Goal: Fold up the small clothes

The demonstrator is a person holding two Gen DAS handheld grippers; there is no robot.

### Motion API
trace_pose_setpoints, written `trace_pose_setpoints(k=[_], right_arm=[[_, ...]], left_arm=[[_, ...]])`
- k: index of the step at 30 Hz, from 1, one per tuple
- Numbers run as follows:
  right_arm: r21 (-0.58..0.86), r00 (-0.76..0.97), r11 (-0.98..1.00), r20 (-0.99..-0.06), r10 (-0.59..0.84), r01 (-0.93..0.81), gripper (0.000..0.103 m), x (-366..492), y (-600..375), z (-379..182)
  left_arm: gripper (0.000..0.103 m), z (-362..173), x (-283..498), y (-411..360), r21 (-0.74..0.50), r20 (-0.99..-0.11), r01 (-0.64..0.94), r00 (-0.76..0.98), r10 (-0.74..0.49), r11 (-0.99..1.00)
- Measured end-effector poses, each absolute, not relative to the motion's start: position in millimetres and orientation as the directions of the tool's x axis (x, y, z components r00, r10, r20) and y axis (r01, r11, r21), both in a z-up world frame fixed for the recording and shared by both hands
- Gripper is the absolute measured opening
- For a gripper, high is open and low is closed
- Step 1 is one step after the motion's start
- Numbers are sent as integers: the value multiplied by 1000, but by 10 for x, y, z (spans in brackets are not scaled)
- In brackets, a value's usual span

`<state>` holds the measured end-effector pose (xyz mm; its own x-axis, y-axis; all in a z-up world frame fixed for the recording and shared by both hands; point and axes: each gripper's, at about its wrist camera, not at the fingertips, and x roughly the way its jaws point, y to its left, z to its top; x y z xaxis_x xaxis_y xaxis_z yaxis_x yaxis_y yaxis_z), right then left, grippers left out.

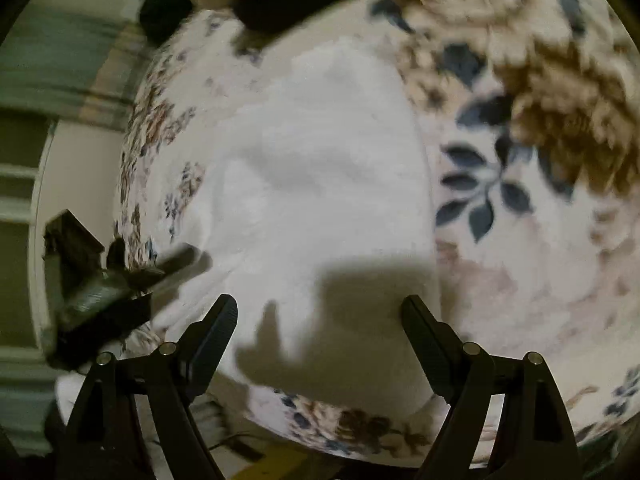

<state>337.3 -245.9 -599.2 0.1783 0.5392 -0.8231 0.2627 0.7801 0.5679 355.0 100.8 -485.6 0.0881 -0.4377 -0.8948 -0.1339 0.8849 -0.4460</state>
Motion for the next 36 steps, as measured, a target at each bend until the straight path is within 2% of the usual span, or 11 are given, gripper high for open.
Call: trace_pose_setpoints(k=[7,10,12,17,18,20,21,28,31,33,36], right_arm=[[484,24,800,-860,510,355,86,3364,-2611,-6444],[528,89,784,-843,531,326,86,3428,-2702,-6243],[551,131,772,-832,540,318,86,3552,-2784,-6129],[562,208,755,-827,523,336,86,4101,-2952,-6127],[583,220,736,-812,540,346,76,4249,-2968,-6207],[597,229,719,-802,552,356,31,4441,-2991,-6296],[578,222,731,-815,535,362,22,4533,-3018,-6363],[515,180,787,-857,483,339,25,4754,-2948,-6498],[549,186,760,-835,518,349,39,4565,-2950,-6320],[575,178,744,-816,550,340,56,4421,-2886,-6202],[561,133,758,-824,551,332,57,4232,-2803,-6125]], left_arm=[[20,-4968,3510,1445,-521,-850,-244,60,-523,818],[33,-4821,3518,1451,-562,-822,-262,76,-564,784],[56,-4759,3591,1395,-579,-813,-236,96,-574,781],[48,-4946,3944,1160,-539,-842,-172,91,-532,824],[20,-4971,3968,1157,-537,-843,-152,95,-529,829],[13,-5050,4034,1124,-516,-857,-122,77,-510,848],[12,-5068,4047,1159,-510,-860,-115,84,-504,852],[26,-4961,3945,1633,-657,-750,-273,141,-646,702],[48,-4743,3711,1666,-686,-725,-258,153,-672,681],[48,-4632,3515,1633,-707,-704,-242,148,-695,665],[48,-4684,3301,1452,-699,-709,-243,111,-696,673]])
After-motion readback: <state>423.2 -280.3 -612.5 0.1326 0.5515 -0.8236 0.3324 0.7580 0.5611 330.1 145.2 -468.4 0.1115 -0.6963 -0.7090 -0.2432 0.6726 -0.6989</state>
